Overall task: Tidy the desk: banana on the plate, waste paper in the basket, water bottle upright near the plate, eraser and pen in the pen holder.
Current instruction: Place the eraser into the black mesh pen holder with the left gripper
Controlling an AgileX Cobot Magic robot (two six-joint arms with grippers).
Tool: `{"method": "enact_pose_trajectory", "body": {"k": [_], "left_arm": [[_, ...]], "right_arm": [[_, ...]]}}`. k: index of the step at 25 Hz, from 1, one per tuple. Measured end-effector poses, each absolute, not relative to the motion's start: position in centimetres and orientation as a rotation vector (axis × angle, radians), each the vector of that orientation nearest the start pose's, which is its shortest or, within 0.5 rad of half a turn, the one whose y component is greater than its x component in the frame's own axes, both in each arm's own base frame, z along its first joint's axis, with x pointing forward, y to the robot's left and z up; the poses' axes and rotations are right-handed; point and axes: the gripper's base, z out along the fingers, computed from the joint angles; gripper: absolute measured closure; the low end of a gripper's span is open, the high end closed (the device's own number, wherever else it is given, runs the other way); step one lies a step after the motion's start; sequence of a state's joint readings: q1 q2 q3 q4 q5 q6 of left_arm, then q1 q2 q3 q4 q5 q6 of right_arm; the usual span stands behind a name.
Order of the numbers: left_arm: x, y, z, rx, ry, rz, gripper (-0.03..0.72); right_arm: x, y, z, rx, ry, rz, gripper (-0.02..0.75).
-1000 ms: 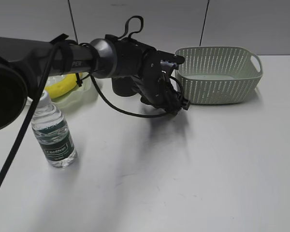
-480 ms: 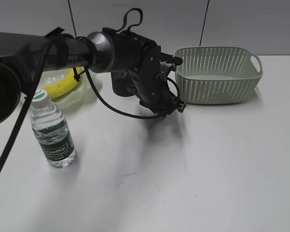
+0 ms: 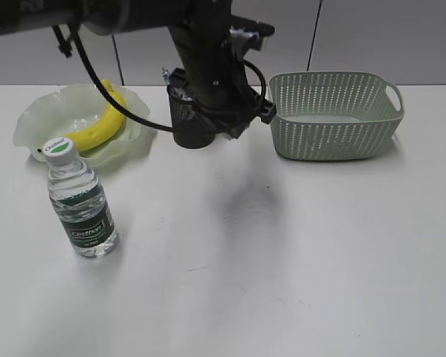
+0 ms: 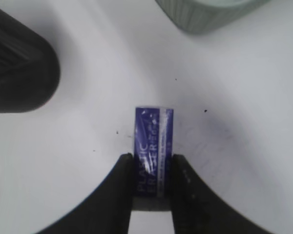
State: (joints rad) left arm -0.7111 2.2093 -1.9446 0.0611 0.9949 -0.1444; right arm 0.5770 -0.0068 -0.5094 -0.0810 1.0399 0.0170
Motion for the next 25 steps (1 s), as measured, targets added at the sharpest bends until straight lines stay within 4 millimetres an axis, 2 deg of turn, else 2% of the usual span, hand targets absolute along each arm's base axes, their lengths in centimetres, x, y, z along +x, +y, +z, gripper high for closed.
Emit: {"method": "enact_pose_trajectory", "body": {"k": [5, 7, 9, 12, 16, 20, 25], "left_arm": [[36.8, -29.5, 27.3, 0.800, 2.488, -0.059, 0.518], [37.2, -28.5, 28.6, 0.788, 2.443, -0.005, 0.518], [38.1, -27.3, 29.1, 0.758, 2.420, 0.033, 0.518], [39.8, -25.5, 28.7, 0.685, 2.421, 0.013, 0.518], [42.1, -24.1, 28.1, 0.557, 2.394, -0.126, 0.518], [43.6, -24.2, 26.8, 0.469, 2.354, -0.254, 0.518], [44.7, -24.9, 24.3, 0.457, 2.344, -0.280, 0.518]], "right_arm": [[-0.2, -0.9, 28.2, -0.554, 1.939, 0.283, 0.319], [-0.2, -0.9, 28.2, -0.554, 1.939, 0.283, 0.319], [-0.2, -0.9, 28.2, -0.554, 1.939, 0.283, 0.319], [-0.2, -0.9, 28.2, -0.554, 1.939, 0.283, 0.319], [-0.2, -0.9, 28.2, -0.554, 1.939, 0.283, 0.319], [-0.2, -0.9, 28.2, -0.554, 1.939, 0.283, 0.319], [-0.2, -0.9, 28.2, -0.554, 1.939, 0.283, 0.319]]}}
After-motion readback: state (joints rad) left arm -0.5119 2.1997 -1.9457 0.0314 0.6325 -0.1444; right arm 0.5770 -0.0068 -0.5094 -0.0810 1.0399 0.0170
